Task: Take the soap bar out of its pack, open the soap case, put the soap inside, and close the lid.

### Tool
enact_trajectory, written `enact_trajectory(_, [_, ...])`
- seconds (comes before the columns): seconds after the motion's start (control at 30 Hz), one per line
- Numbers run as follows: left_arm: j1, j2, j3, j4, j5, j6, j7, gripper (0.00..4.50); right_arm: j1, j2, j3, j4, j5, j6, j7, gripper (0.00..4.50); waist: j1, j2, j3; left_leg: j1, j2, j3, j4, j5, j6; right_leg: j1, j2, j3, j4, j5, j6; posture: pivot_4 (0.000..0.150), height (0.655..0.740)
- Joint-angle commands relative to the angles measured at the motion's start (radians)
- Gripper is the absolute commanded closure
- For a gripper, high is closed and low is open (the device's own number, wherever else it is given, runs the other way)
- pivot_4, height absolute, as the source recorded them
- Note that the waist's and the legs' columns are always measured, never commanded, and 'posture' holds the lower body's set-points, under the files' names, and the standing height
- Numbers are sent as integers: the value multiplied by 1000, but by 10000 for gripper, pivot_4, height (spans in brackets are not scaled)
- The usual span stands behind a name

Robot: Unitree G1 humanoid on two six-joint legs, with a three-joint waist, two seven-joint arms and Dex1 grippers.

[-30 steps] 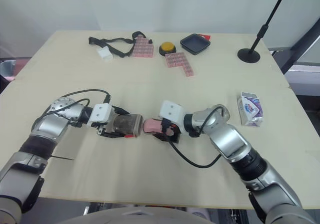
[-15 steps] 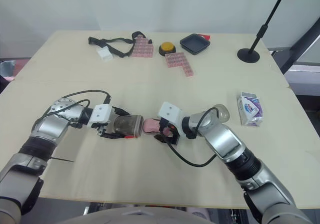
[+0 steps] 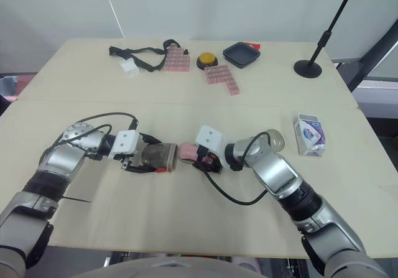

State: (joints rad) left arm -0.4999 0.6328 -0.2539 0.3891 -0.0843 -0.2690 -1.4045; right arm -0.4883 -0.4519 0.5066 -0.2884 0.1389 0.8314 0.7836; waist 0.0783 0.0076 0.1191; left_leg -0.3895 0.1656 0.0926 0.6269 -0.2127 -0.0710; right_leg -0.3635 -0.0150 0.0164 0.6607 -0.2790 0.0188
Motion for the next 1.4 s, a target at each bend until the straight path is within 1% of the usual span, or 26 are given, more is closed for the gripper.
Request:
enact_trajectory(0.03, [2, 14, 17, -17, -15, -1, 2, 10325, -10, -23, 9, 3, -7, -31, 29, 19495, 0, 0, 0, 0, 0, 0, 0, 0, 0, 0, 0, 0, 0, 0, 0, 1500, 7400])
enact_trajectory(0.17, [-3, 2, 16, -8, -17, 1, 10, 10325, -26, -95, -11, -26, -7, -99, 95, 19496, 3, 0, 0, -1, 0, 0, 0, 0, 0, 0, 0, 0, 0, 0, 0, 1500, 7400])
enact_trajectory(0.27, [-6, -21, 12, -11, -23, 4, 19, 10325, -45, -186, -26, -53, -2, -166, 181, 19496, 6, 1, 0, -1, 0, 0, 0, 0, 0, 0, 0, 0, -1, 0, 0, 1500, 7400])
enact_trajectory(0.37, [-10, -51, 8, -22, -30, 12, 28, 10325, -61, -244, -36, -59, 2, -201, 234, 19496, 3, 1, 0, -1, 0, 0, 0, 0, 0, 0, 0, 0, -1, 0, 0, 1500, 7400])
enact_trajectory(0.5, [-14, -108, 2, -47, -36, 44, 51, 10325, -74, -283, -40, -54, 5, -208, 280, 19496, 2, 0, 1, -1, 0, 0, 0, 0, 0, 0, 0, 0, -1, 0, 0, 1500, 7400])
enact_trajectory(0.6, [-8, -140, -6, -67, -37, 58, 60, 10325, -77, -286, -35, -46, -8, -214, 288, 19496, 1, 1, 1, -2, 0, 0, 0, 0, 0, 0, 0, 0, -1, 0, 0, 1500, 7400])
enact_trajectory(0.73, [1, -156, -8, -97, -36, 73, 66, 10325, -72, -271, -35, -38, -14, -204, 278, 19496, 2, 0, 1, -2, 0, 0, 0, 0, 0, 0, 0, 0, -1, 0, 0, 1500, 7400])
enact_trajectory(0.97, [14, -161, -17, -127, -41, 81, 66, 10325, -84, -238, -18, -30, -27, -189, 268, 19496, 3, 1, 1, -2, 0, 0, 0, 0, 0, -1, 0, 0, 0, 0, 0, 1500, 7400])
enact_trajectory(1.2, [4, -166, -19, -125, -39, 83, 68, 10325, -107, -244, 15, -17, -64, -207, 290, 19496, 2, 1, 1, -2, 0, 0, 0, 0, 1, -1, 0, 0, 0, 0, 0, 1500, 7400])
enact_trajectory(1.4, [-7, -191, -32, -131, -34, 91, 85, 10325, -155, -225, 37, -37, -70, -130, 300, 19496, 2, 1, 1, -2, 0, 0, 0, 0, 1, -1, 0, 0, 0, 0, 0, 1500, 7400])
